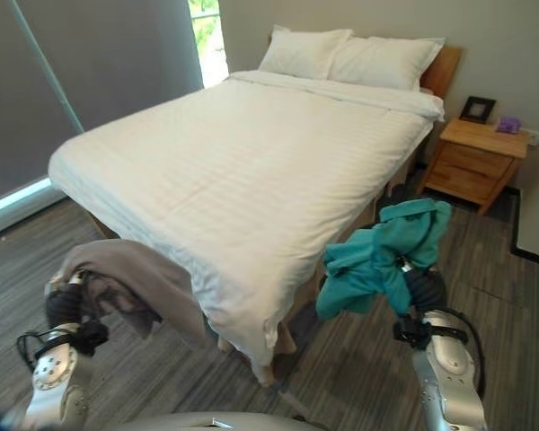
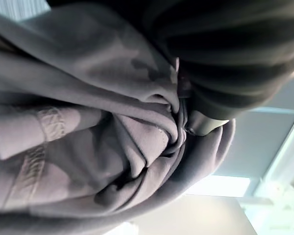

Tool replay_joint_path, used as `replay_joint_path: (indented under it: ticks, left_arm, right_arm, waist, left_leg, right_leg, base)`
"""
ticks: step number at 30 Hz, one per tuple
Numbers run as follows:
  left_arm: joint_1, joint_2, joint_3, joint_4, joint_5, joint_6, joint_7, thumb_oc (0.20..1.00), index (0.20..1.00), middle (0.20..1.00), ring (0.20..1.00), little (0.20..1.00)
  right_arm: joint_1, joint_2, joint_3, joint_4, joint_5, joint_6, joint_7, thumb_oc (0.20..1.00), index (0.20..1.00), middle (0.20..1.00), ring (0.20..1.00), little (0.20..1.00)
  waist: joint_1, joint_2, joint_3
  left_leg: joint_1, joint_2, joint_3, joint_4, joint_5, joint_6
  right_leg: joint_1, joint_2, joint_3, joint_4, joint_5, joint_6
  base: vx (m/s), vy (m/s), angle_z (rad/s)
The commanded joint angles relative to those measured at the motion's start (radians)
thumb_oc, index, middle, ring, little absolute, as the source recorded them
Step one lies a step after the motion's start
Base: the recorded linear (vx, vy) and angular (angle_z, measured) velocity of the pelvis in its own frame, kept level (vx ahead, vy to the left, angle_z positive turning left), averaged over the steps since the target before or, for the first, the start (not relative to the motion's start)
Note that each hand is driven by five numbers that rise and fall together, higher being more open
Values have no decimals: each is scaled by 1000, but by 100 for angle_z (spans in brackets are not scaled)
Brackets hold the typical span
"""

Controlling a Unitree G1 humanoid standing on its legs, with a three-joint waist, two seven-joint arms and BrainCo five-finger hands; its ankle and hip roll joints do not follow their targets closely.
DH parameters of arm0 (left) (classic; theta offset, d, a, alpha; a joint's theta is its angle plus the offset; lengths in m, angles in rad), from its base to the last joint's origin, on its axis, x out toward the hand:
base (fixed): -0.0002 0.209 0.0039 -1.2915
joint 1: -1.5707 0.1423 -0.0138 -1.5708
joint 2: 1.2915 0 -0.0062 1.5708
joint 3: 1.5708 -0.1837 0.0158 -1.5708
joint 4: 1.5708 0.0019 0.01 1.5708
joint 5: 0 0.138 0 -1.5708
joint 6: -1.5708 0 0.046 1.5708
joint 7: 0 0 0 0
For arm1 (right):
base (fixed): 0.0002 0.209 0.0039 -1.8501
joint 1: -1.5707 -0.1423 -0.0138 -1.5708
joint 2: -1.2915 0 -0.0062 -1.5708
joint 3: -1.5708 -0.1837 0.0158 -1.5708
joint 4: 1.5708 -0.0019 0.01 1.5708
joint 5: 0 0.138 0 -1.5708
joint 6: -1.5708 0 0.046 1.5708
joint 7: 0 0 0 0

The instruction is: Pick up bed clothes into laundry basket.

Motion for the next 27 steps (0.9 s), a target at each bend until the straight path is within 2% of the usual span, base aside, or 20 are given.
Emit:
replay_joint_path:
  ticks: [1, 2, 3, 4, 5, 6, 8, 10, 12, 13, 14, 15, 17, 18, 20, 21, 22, 24, 25, 27]
  left_arm:
    - [-134, 117, 21, -102, 25, -137, 17, 200, 200, 200, 200, 200]
    - [-139, 119, 23, -99, 24, -139, 17, 200, 200, 200, 200, 200]
    - [-155, 135, 31, -117, 46, -143, 34, 200, 200, 200, 200, 200]
    - [-162, 142, 41, -134, 65, -148, 48, 200, 200, 200, 200, 200]
    - [-179, 172, 70, -147, 104, -156, 68, 200, 200, 200, 200, 200]
    - [-180, 173, 70, -146, 104, -157, 68, 200, 200, 200, 200, 200]
    - [-202, 197, 96, -157, 111, -169, 87, 200, 200, 200, 200, 200]
    - [-225, 226, 115, -192, 132, -175, 96, 200, 200, 200, 200, 200]
    - [-244, 232, 115, -238, 133, -193, 70, 200, 200, 200, 200, 200]
    - [-245, 232, 116, -239, 134, -193, 70, 200, 200, 200, 200, 200]
    - [-252, 243, 113, -232, 141, -193, 72, 200, 200, 200, 200, 200]
    - [-256, 266, 106, -230, 154, -189, 78, 200, 200, 200, 200, 200]
    - [-260, 282, 119, -220, 161, -189, 92, 200, 200, 200, 200, 200]
    - [-261, 284, 120, -219, 161, -189, 92, 200, 200, 200, 200, 200]
    - [-262, 268, 132, -204, 135, -183, 70, 200, 200, 200, 200, 200]
    - [-265, 247, 134, -201, 122, -175, 72, 200, 200, 200, 200, 200]
    - [-259, 234, 136, -208, 108, -172, 73, 200, 200, 200, 200, 200]
    - [-235, 204, 135, -228, 82, -166, 62, 200, 200, 200, 200, 200]
    - [-212, 197, 141, -230, 78, -158, 49, 200, 200, 200, 200, 200]
    - [-199, 190, 143, -222, 80, -156, 44, 200, 200, 200, 200, 200]
  right_arm:
    - [-145, -28, -37, -54, 30, -127, -7, 200, 200, 200, 200, 200]
    - [-151, -28, -36, -52, 30, -128, -7, 200, 200, 200, 200, 200]
    - [-183, -47, -23, -39, 26, -137, -18, 200, 200, 200, 200, 200]
    - [-187, -51, -26, -38, 28, -141, -21, 200, 200, 200, 200, 200]
    - [-172, -61, -61, -40, 20, -150, -33, 200, 200, 200, 200, 200]
    - [-171, -60, -62, -41, 20, -150, -33, 200, 200, 200, 200, 200]
    - [-156, -73, -92, -57, 17, -155, -32, 200, 200, 200, 200, 200]
    - [-140, -92, -127, -79, 1, -155, -36, 200, 200, 200, 200, 200]
    - [-109, -69, -184, -113, -46, -147, -50, 200, 200, 200, 200, 200]
    - [-108, -67, -184, -117, -49, -145, -52, 200, 200, 200, 200, 200]
    - [-112, -57, -194, -113, -49, -153, -64, 200, 200, 200, 200, 200]
    - [-114, -51, -190, -117, -52, -161, -78, 200, 200, 200, 200, 200]
    - [-119, -18, -150, -124, -45, -160, -68, 200, 200, 200, 200, 200]
    - [-120, -16, -149, -123, -46, -160, -69, 200, 200, 200, 200, 200]
    - [-94, -11, -132, -100, -78, -133, -48, 200, 200, 200, 200, 200]
    - [-89, 2, -135, -101, -75, -131, -48, 200, 200, 200, 200, 200]
    - [-92, 8, -133, -106, -73, -133, -52, 200, 200, 200, 200, 200]
    - [-108, 12, -116, -110, -84, -134, -66, 200, 200, 200, 200, 200]
    - [-124, 5, -102, -115, -92, -129, -65, 200, 200, 200, 200, 200]
    - [-127, 3, -89, -111, -88, -126, -59, 200, 200, 200, 200, 200]
  waist:
    - [-9, -47, 146]
    - [-8, -48, 146]
    - [6, -52, 159]
    - [6, -59, 165]
    - [-10, -64, 154]
    - [-7, -63, 150]
    - [-25, -47, 135]
    - [-43, -25, 129]
    - [-94, 1, 124]
    - [-82, -3, 122]
    - [-94, -4, 131]
    - [-89, -3, 156]
    - [-49, 1, 192]
    - [-50, 2, 190]
    - [-43, -3, 191]
    - [-21, -4, 176]
    - [0, -5, 167]
    - [31, -11, 148]
    - [46, -22, 133]
    - [49, -28, 122]
  left_leg:
    - [-51, 1, -63, 257, -58, -3]
    - [-64, 2, -62, 267, -56, -3]
    - [-82, -31, -170, 299, -46, -14]
    - [-94, -34, -225, 293, -57, -16]
    - [-96, -9, -322, 273, -67, -33]
    - [-93, -7, -318, 269, -73, -31]
    - [-73, -1, -410, 240, -92, -35]
    - [-49, -29, -495, 220, -108, -33]
    - [23, -37, -398, 82, -132, 7]
    - [24, -39, -386, 71, -119, 6]
    - [38, -45, -328, 57, -129, 21]
    - [50, -46, -255, 61, -143, 36]
    - [26, -40, -164, 78, -119, 35]
    - [29, -39, -166, 76, -124, 36]
    - [6, -34, -76, 70, -85, 55]
    - [4, -40, -29, 58, -87, 65]
    - [-2, -40, 8, 54, -81, 65]
    - [-10, -41, 73, 43, -67, 60]
    - [-16, -41, 119, 41, -66, 54]
    - [-10, -40, 137, 40, -74, 50]
  right_leg:
    - [22, -18, 125, 87, -76, 12]
    - [12, -18, 128, 89, -71, 11]
    - [-12, -5, 186, 108, -61, 9]
    - [-26, -4, 232, 113, -51, 16]
    - [-39, -2, 339, 105, -38, 50]
    - [-37, -2, 339, 102, -43, 50]
    - [-41, -1, 426, 100, -48, 71]
    - [-63, 1, 511, 113, -35, 92]
    - [-123, -23, 558, 76, 28, 138]
    - [-130, -24, 573, 69, 42, 143]
    - [-162, -34, 565, 45, 84, 160]
    - [-206, -44, 472, 47, 106, 161]
    - [-223, -72, 265, 124, 68, 121]
    - [-223, -71, 263, 128, 58, 121]
    - [-163, -44, 178, 263, -13, 81]
    - [-116, -40, 95, 303, -79, 65]
    - [-90, -62, 7, 295, -100, 57]
    - [-56, -92, -121, 242, -87, 55]
    - [-38, -96, -181, 164, -92, 63]
    - [-10, -82, -149, 103, -86, 69]
  base:
    - [-123, -19, -38]
    - [-132, 53, -55]
    - [-114, 68, -72]
    - [-25, 202, -152]
    - [48, 160, -147]
    - [130, 230, -165]
    - [113, 240, -127]
    - [33, 428, -165]
    - [-108, 508, -141]
    - [-125, 302, -109]
    - [-175, 221, -135]
    - [-298, 255, -190]
    - [-360, 138, -194]
    - [-381, 159, -171]
    - [-369, 183, -175]
    - [-287, 141, -148]
    - [-247, 81, -199]
    - [-190, -45, -274]
    - [-133, -84, -167]
    - [-27, -115, -124]
